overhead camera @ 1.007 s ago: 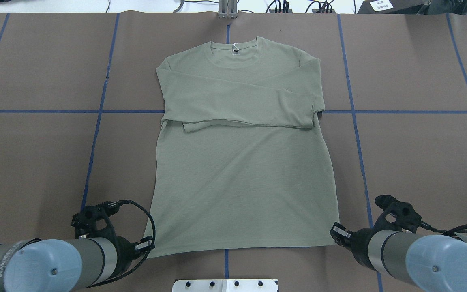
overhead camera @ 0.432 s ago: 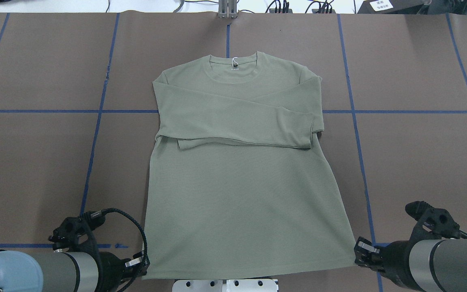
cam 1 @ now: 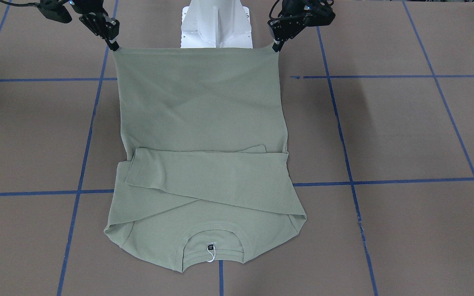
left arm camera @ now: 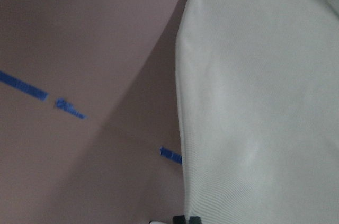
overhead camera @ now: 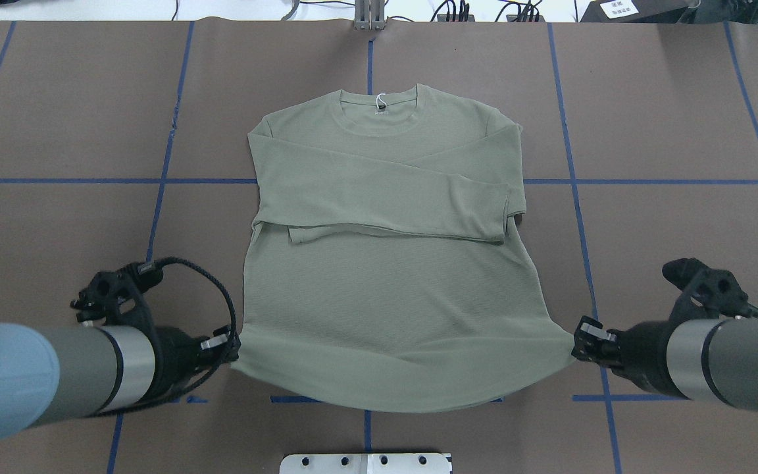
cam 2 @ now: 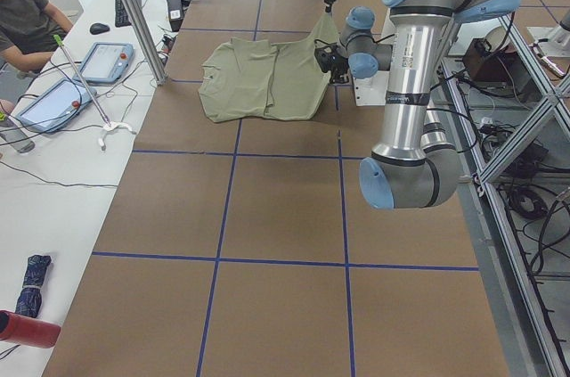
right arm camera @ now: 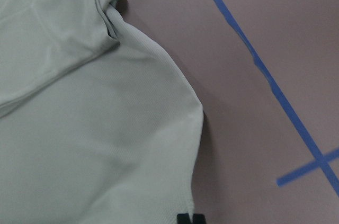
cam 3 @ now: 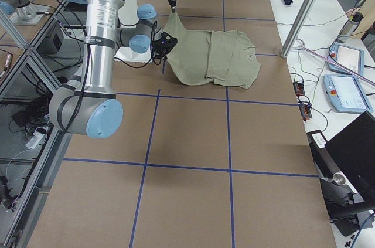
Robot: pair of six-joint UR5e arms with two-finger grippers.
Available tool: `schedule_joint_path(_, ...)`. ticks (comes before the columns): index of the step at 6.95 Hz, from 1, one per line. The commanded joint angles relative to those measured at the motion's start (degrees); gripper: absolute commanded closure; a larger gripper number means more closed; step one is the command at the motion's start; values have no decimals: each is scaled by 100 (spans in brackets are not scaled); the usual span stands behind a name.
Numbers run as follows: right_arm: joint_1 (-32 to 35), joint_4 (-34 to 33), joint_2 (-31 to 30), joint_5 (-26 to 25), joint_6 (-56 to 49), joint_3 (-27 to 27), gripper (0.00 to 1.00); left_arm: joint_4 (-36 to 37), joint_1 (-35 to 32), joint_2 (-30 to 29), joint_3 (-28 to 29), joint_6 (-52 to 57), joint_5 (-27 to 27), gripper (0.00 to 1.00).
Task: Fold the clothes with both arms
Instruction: 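Lift the hem with both grippers and fold it toward the collar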
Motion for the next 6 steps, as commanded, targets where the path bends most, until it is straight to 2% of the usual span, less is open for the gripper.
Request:
schedule_joint_path(1,1509,-549,1464,792,-1621,-1299,100,-4,-1134,-860,1010,1069,-30,100)
schedule_joint_path(3,2488,-728,2801,1017,-2829,-3072,100,-222,-1918,-1529,2232,1721,-13,100)
schedule_joint_path(5,2878,-676,3692,1009,-3175,-4464,100,-1255,-2333,-1717,3427,1891,14,100)
schedule_joint_path(6,2984,-667,4105,1000,-3394,-5158,100,-1748,-2422,-1996,4173,1900,22,100)
